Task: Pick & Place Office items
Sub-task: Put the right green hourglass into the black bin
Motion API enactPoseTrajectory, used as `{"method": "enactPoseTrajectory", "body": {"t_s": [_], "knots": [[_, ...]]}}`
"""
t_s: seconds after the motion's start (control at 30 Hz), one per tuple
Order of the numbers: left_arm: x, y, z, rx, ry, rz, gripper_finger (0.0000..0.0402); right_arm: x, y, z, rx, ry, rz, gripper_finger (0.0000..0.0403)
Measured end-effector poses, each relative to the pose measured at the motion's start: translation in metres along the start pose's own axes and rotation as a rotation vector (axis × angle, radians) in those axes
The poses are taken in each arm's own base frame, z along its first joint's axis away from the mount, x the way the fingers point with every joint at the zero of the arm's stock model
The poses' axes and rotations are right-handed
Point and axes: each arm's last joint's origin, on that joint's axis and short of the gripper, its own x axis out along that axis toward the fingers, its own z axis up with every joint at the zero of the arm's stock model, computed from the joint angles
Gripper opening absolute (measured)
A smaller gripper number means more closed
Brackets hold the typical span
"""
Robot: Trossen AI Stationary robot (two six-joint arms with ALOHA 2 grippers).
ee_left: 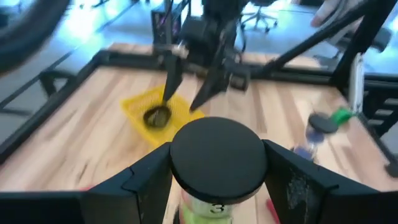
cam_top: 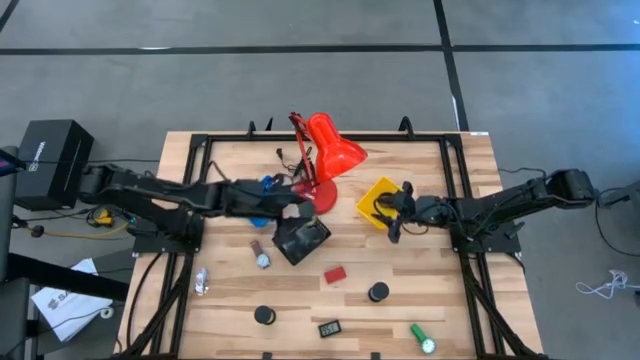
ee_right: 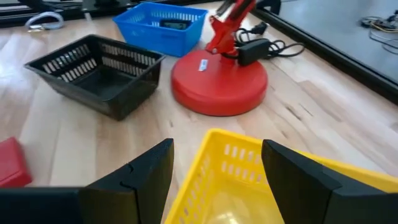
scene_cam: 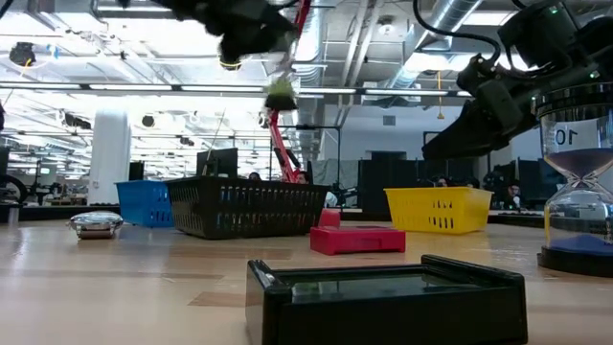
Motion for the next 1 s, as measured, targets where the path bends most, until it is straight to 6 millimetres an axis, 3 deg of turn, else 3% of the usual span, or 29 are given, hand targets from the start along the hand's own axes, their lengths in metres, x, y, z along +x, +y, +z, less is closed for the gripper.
{"method": "enactPoseTrajectory", "body": {"t_s": [0.27, 0.5, 0.73, 1.0], "knots": [[-0.016, -0.009, -0.064, -0.101, 0.035, 0.036, 0.0217, -0.003, 0.009, -0.001, -0.019, 0.0, 0.046, 0.0234], [-0.021, -0.015, -0.109, -0.131, 0.008, 0.017, 0.0215, -0.004, 0.011, 0.0, -0.018, -0.013, 0.06, 0.0234], [-0.022, -0.017, -0.134, -0.07, 0.075, 0.036, 0.0221, -0.004, 0.011, 0.0, -0.016, -0.018, 0.056, 0.0234], [-0.021, -0.016, -0.139, -0.068, 0.085, 0.062, 0.0224, -0.004, 0.01, 0.0, -0.017, -0.015, 0.054, 0.0234]]}}
